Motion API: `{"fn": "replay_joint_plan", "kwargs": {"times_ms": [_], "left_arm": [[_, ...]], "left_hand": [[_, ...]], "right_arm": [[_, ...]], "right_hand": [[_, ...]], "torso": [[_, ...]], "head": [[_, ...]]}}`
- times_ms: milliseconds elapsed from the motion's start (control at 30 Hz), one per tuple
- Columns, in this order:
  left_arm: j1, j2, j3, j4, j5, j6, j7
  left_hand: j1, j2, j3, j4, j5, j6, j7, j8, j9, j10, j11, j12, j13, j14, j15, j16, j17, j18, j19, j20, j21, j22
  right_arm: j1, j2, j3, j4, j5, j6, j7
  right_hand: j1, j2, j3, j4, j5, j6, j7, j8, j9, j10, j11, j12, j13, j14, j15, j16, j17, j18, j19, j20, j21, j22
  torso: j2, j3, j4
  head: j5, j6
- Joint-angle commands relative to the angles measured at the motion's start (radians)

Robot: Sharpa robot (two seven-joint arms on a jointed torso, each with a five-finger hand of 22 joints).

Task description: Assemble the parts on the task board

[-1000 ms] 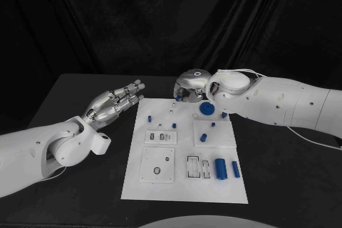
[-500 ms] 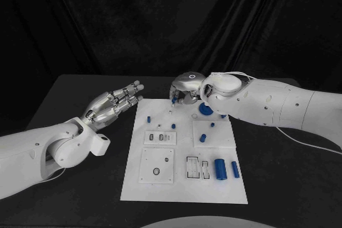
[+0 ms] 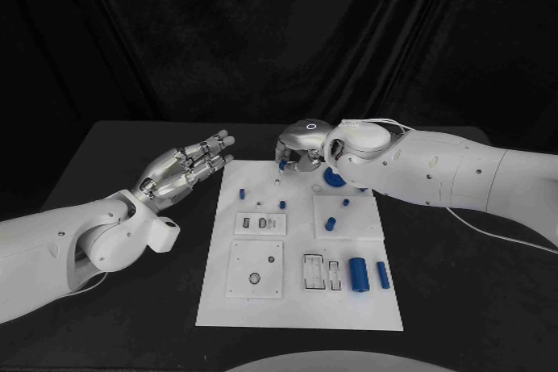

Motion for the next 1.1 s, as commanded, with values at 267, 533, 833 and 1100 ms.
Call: {"fn": "replay_joint_plan", "kwargs": {"times_ms": [267,533,833,1100], "left_arm": [[0.002,0.008,0.001,-0.002,0.001,0.017,0.167],[0.002,0.01,0.001,-0.006,0.001,0.022,0.164],[0.002,0.011,0.001,-0.007,0.001,0.026,0.161],[0.002,0.003,0.001,-0.004,0.001,0.026,0.158]], "left_hand": [[-0.003,-0.007,0.008,0.002,0.002,-0.003,0.001,-0.001,-0.001,-0.004,0.002,0.003,0.0,0.0,0.006,-0.004,-0.001,0.018,0.0,0.006,0.002,0.001],[-0.003,-0.007,0.008,0.003,0.002,-0.003,0.001,-0.001,-0.001,-0.004,0.003,0.003,0.0,0.0,0.007,-0.004,-0.001,0.018,0.0,0.006,0.002,0.001],[-0.003,-0.005,0.011,0.003,0.003,-0.001,0.002,0.0,0.0,-0.003,0.004,0.003,0.0,0.0,0.01,-0.004,-0.001,0.018,0.0,0.007,0.002,0.001],[-0.003,-0.005,0.012,0.003,0.003,0.0,0.003,0.0,0.0,-0.003,0.005,0.003,0.0,0.0,0.01,-0.004,-0.001,0.018,0.0,0.007,0.002,0.001]], "right_arm": [[-0.018,0.021,0.001,-0.03,-0.008,0.02,-0.018],[-0.026,0.029,0.001,-0.041,-0.017,0.031,-0.025],[-0.028,0.029,0.001,-0.043,-0.018,0.036,-0.035],[-0.019,-0.007,0.001,-0.01,-0.018,-0.039,-0.014]], "right_hand": [[-0.007,-0.008,0.012,0.004,0.005,-0.015,0.003,-0.011,-0.001,-0.021,0.003,-0.006,-0.001,-0.01,0.008,-0.004,-0.005,-0.01,-0.01,0.006,-0.009,-0.004],[-0.013,-0.012,0.016,0.009,0.001,-0.039,0.001,-0.019,-0.004,-0.048,0.005,-0.005,-0.001,-0.021,0.008,-0.01,-0.015,-0.007,-0.022,0.008,-0.019,-0.01],[-0.031,-0.033,0.006,0.017,-0.022,-0.239,-0.048,-0.021,-0.048,-0.213,0.025,-0.005,-0.001,-0.057,0.001,-0.035,-0.053,0.003,-0.064,0.002,-0.065,-0.038],[-0.045,-0.01,-0.081,0.011,-0.056,-0.475,-0.077,-0.025,-0.093,-0.404,0.028,0.006,0.001,-0.124,0.007,-0.1,-0.149,0.021,-0.131,0.01,-0.161,-0.103]], "torso": [[-0.001,-0.0004,0.0006],[0.0,-0.0005,0.0002],[0.0,-0.0002,0.0011],[-0.001,-0.0006,-0.0006]], "head": [[-0.004,-0.002],[-0.003,-0.005],[-0.005,-0.006],[0.006,0.001]]}}
